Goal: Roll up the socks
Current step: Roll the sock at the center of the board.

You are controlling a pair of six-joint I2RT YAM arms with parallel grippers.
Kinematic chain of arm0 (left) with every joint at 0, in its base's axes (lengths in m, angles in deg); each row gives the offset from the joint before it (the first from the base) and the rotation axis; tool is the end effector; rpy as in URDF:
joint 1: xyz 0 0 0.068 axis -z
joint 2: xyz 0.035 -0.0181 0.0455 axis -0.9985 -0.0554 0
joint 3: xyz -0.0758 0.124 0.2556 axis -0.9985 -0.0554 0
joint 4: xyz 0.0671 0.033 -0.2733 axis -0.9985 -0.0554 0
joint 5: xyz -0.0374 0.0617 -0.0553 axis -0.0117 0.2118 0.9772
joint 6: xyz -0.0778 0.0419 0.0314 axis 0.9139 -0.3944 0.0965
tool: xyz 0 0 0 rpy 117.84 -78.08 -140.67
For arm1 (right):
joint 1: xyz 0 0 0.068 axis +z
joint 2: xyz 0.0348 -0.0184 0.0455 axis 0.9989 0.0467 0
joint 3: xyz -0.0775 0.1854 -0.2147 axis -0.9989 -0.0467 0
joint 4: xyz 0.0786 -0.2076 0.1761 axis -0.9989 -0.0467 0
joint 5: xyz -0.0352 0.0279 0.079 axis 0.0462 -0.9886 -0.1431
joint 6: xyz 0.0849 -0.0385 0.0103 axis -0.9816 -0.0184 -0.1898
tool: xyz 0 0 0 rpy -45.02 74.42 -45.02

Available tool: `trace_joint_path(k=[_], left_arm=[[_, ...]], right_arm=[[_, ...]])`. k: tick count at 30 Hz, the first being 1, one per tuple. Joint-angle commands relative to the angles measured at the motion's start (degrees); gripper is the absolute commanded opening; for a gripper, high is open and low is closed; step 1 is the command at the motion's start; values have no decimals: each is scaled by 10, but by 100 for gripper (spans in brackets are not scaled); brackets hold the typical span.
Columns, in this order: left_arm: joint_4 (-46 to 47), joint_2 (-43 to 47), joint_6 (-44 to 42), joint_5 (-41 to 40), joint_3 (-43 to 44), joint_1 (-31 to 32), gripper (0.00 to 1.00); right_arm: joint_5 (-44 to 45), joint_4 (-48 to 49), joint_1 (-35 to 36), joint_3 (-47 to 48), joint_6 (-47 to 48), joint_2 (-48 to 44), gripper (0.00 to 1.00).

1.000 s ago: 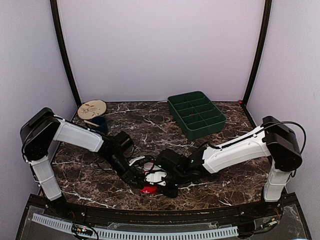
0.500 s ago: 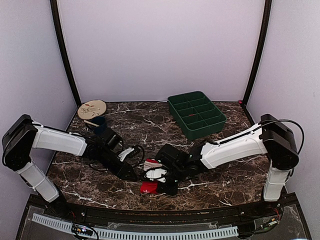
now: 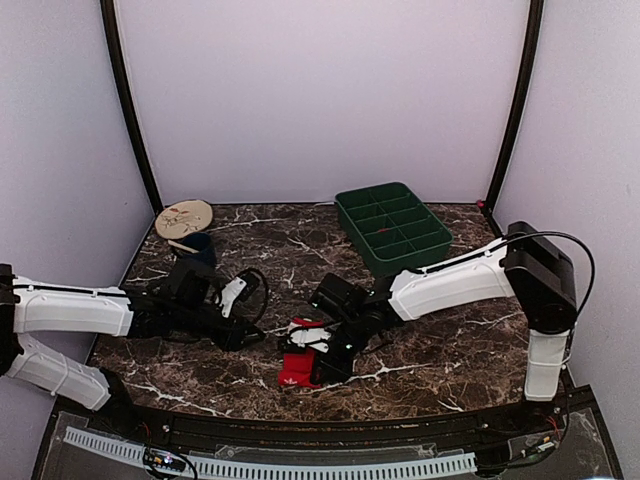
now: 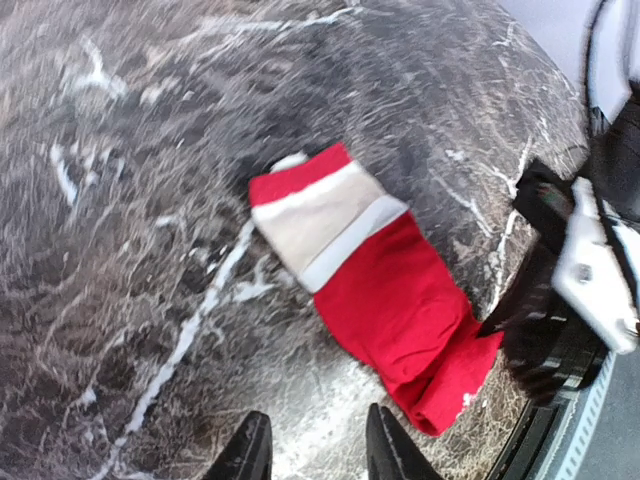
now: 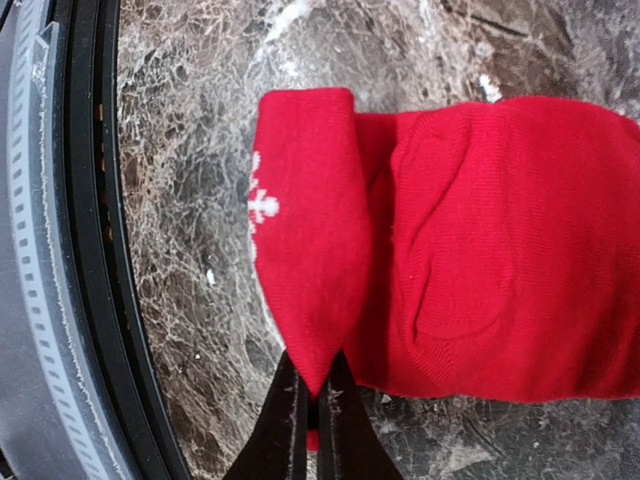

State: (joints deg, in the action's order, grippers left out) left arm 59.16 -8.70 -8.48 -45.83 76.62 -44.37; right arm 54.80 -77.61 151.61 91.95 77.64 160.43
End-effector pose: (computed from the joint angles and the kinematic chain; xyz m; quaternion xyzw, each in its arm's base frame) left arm 0.1985 -0.2154 0.1549 0.2883 0.8534 -0.3118 0.3022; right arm 0.1565 0.4049 0.1111 -0.5945 0.7468 0.2830 0.0935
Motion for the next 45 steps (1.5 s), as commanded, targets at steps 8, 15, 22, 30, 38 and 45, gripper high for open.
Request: trace_joint_path(k=[8, 15, 22, 30, 38, 45], left_arm=[[65, 38, -80, -127, -24, 143, 32], [66, 44, -110, -144, -24, 187, 30], [59, 14, -136, -118, -5, 226, 29], [29, -48, -166, -113, 32, 261, 37], [-12, -101, -204, -135, 68, 263, 39], [-17, -127, -227, -156, 78, 263, 38]], right_arm=[[-123, -82, -36, 58, -13, 53, 0], [-171, -102, -55, 76, -23, 71, 0], [-190, -134, -62, 106, -16, 94, 0], [-205, -155, -71, 122, -10, 104, 0], [-209, -162, -73, 123, -3, 104, 0], [-216, -166, -73, 121, 2, 107, 0]])
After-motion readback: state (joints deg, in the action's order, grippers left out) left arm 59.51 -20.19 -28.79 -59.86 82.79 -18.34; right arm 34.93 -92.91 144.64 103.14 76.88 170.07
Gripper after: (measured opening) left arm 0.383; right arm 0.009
